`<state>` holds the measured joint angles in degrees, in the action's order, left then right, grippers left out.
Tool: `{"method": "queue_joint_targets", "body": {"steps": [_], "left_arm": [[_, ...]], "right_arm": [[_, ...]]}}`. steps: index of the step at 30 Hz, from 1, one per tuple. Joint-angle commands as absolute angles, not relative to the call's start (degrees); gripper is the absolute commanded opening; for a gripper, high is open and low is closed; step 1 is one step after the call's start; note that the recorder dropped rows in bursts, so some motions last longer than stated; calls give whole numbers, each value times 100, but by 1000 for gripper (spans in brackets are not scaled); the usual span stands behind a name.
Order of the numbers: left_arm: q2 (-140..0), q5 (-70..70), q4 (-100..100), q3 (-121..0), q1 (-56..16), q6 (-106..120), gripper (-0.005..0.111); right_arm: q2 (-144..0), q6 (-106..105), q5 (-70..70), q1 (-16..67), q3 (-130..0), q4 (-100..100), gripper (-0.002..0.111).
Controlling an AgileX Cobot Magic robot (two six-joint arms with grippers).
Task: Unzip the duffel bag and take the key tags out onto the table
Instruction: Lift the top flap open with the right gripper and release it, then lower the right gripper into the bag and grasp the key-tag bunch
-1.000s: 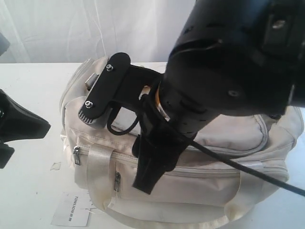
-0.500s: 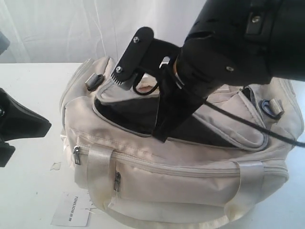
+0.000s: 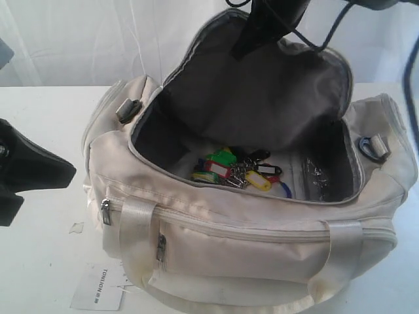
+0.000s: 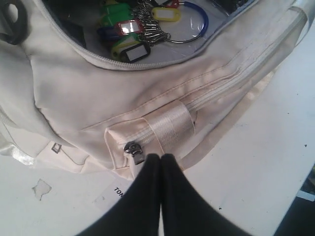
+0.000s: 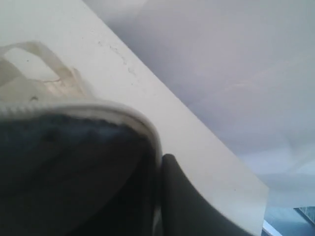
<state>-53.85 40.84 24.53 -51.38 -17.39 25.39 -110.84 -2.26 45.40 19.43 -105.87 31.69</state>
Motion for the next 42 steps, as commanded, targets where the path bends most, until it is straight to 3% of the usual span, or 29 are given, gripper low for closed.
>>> {"method": "queue_joint_targets", "body": {"steps": [1, 9, 11, 13, 17, 19, 28, 34, 42], "left_arm": [[-5328, 4209, 2612, -5113, -1727, 2539, 0], [-5328, 4304, 2652, -5113, -1727, 2550, 0], [-5328, 4304, 2652, -5113, -1727, 2550, 0], [-5328, 4328, 2652, -5113, -1727, 2550, 0], [-5328, 4342, 2652, -5113, -1727, 2550, 0], [-5328, 4342, 2652, -5113, -1727, 2550, 0], [-5328, 4342, 2652, -5113, -1727, 2550, 0], [-5328, 4342, 2652, -5113, -1727, 2550, 0], [-5328, 4309, 2652, -5113, -1727, 2587, 0]], "right_arm": [[-11794, -284, 4327, 1629, -11446, 3044, 0], [-12536, 198, 3697, 1469, -12087, 2569, 0], [-12632, 223, 3607, 1469, -12087, 2558, 5], [-12680, 309, 3600, 1469, -12087, 2536, 18], [-12692, 814, 3551, 1469, -12087, 2630, 59], [-12677, 1129, 3557, 1469, -12120, 2832, 70], [-12180, 2123, 4215, 1469, -12271, 3286, 67], [-11785, 1457, 5353, 1480, -12271, 2683, 54], [-11544, -470, 6738, 1480, -12261, 247, 35]]}}
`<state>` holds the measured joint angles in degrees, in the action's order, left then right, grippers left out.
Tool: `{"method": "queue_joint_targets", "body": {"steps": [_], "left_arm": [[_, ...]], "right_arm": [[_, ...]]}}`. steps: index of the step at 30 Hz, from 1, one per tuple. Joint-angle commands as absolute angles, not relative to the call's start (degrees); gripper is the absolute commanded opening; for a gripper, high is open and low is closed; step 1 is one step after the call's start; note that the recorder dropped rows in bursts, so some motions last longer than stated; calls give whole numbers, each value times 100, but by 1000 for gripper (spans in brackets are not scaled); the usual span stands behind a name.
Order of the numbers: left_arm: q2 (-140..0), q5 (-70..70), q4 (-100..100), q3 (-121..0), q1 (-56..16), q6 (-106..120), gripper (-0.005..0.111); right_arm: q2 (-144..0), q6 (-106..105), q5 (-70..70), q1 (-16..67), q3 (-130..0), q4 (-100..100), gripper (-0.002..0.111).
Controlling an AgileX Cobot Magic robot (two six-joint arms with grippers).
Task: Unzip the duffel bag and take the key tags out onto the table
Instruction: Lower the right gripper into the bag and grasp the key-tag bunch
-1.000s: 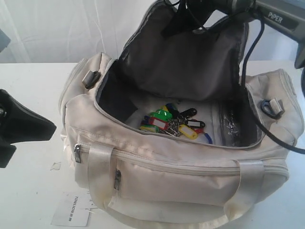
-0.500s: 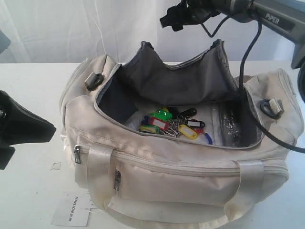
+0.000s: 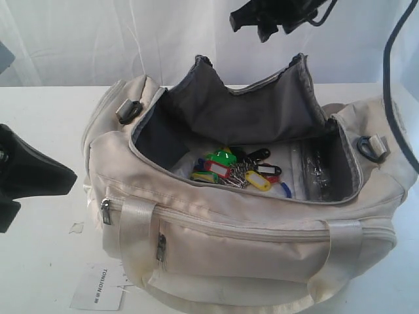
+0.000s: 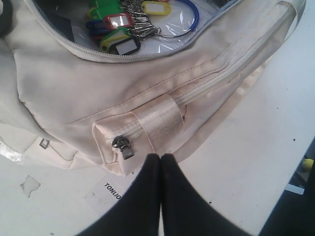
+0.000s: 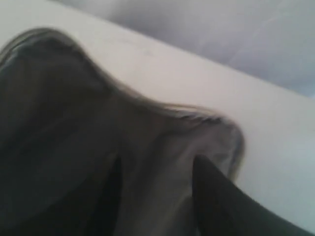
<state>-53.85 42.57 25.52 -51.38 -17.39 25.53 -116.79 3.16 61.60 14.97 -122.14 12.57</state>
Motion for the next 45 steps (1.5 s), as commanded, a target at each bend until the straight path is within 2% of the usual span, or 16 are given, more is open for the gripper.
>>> {"method": "queue_joint_targets", "body": {"steps": [1, 8, 22, 28, 39, 42, 45], "left_arm": [[-5328, 4309, 2652, -5113, -1727, 2587, 0], [-5328, 4282, 2652, -5113, -1727, 2682, 0], [-5328, 4272, 2652, -5113, -1727, 2692, 0], [-5328, 4272, 2652, -5113, -1727, 2692, 0], [-5338, 4223, 2652, -5089, -1727, 2692, 0], [-5338, 4189, 2652, -5063, -1727, 2692, 0], [-5338, 4179, 2652, -5064, -1727, 2692, 0]], "right_arm": [[-11541, -595, 6877, 1480, -12261, 0, 32], [-11506, -969, 6996, 1512, -12131, -1156, 26], [-11017, -1078, 6996, 2012, -10126, -1180, 25], [-10789, -1078, 6335, 2066, -9448, -1169, 25], [-10794, -1061, 5398, 2066, -9387, -984, 26], [-10872, -809, 5232, 2055, -9387, -768, 30], [-11004, -699, 5449, 2047, -9387, -563, 43]]}}
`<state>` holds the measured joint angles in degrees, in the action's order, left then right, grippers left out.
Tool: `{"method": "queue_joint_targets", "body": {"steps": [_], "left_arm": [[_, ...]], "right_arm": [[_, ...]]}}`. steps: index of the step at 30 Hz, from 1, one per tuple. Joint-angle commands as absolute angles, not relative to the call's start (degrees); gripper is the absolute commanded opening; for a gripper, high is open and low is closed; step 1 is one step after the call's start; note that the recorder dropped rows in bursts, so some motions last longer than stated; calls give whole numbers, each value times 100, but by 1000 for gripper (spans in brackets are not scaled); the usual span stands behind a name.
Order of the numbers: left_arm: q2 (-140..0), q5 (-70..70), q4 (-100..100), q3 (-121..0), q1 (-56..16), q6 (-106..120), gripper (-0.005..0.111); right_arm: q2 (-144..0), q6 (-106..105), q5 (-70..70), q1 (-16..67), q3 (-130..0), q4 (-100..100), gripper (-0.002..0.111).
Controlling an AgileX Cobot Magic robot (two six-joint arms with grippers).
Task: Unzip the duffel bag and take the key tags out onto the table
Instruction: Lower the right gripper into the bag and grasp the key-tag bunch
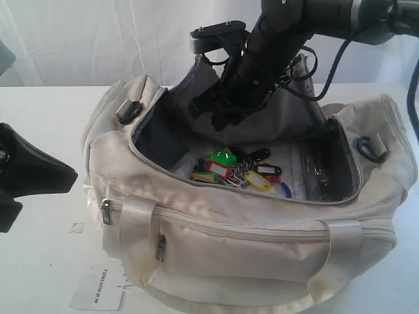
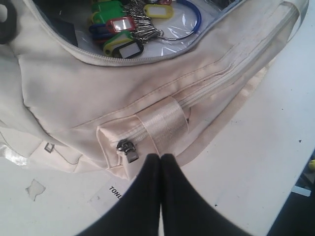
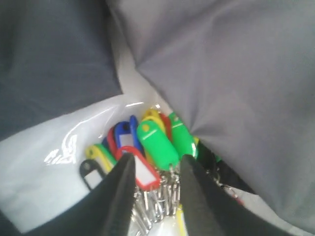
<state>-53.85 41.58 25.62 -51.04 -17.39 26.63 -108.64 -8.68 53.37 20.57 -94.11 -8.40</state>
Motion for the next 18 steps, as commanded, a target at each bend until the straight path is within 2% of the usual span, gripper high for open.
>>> {"method": "queue_joint_targets", "body": {"steps": [1, 4, 6, 12, 18], "left_arm": [[-5338, 4179, 2652, -5064, -1727, 2692, 0], [-5338, 4179, 2652, -5064, -1727, 2692, 0], [-5338, 4179, 2652, -5064, -1727, 2692, 0], [-5338, 4179, 2652, -5064, -1727, 2692, 0], [-5338, 4189, 2652, -5064, -1727, 2692, 0]], "right_arm": [[-11049, -699, 5604, 2047, -9387, -552, 49], [-11213, -757, 5982, 2047, -9387, -525, 62], [-11294, -771, 6059, 2047, -9378, -427, 67], [-11719, -771, 5907, 2047, -9378, -62, 72], [-12229, -749, 6116, 2047, -9378, -51, 71]]}}
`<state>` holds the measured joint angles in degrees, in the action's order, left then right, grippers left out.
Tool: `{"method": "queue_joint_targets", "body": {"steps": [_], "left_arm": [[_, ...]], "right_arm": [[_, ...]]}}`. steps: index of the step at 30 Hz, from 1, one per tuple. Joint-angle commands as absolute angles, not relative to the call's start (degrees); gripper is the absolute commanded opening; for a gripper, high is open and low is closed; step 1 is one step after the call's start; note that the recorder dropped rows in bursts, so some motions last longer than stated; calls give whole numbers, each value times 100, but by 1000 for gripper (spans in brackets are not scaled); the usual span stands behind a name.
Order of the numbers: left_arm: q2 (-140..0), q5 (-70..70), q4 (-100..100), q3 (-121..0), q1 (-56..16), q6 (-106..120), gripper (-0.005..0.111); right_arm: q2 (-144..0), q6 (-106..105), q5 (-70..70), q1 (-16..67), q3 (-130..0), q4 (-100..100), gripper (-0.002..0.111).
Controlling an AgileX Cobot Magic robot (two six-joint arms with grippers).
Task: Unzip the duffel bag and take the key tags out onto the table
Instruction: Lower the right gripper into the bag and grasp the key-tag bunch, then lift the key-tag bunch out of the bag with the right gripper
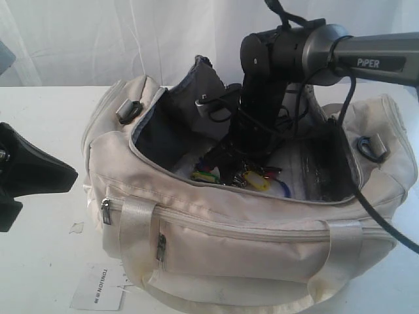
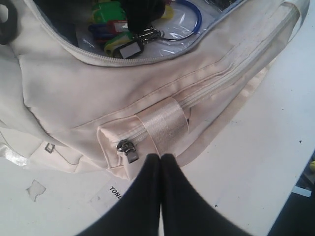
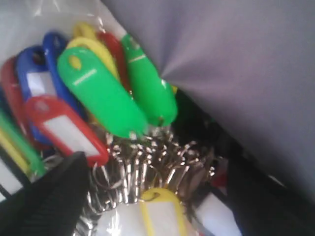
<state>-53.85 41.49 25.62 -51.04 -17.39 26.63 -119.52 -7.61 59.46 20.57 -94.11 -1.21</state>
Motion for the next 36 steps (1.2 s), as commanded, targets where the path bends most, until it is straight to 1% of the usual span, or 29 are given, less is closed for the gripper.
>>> {"method": "queue_joint_targets", "body": {"steps": [1, 3, 4, 6, 8, 11, 15, 25, 36], "left_arm": [[-5338, 4189, 2663, -5064, -1727, 2692, 0], [-5338, 4189, 2677, -5064, -1727, 2692, 0], [-5338, 4189, 2677, -5064, -1727, 2692, 0], [-5338, 4189, 2677, -5064, -1727, 2692, 0], [-5338, 4189, 2677, -5064, -1727, 2692, 0], [-5338, 4189, 2677, -5064, -1727, 2692, 0], [-5338, 4200, 2679, -5064, -1727, 2692, 0], [-5338, 4200, 2679, -5064, -1727, 2692, 0], [-5338, 4211, 2679, -5064, -1727, 2692, 0]], "right_arm": [[-12303, -749, 6145, 2047, -9378, 0, 70], [-12423, -749, 6226, 2047, -9378, 0, 64], [-12491, -749, 6266, 2047, -9378, 0, 58], [-12577, -749, 6309, 2047, -9378, 0, 44], [-12623, -749, 6328, 2047, -9378, 0, 24], [-12596, -749, 6373, 2047, -9403, 0, -1], [-12317, -749, 6400, 2047, -9473, 117, 0], [-11092, -749, 5978, 2047, -9481, 117, 0], [-10361, -749, 5907, 2047, -9481, 117, 0]]}}
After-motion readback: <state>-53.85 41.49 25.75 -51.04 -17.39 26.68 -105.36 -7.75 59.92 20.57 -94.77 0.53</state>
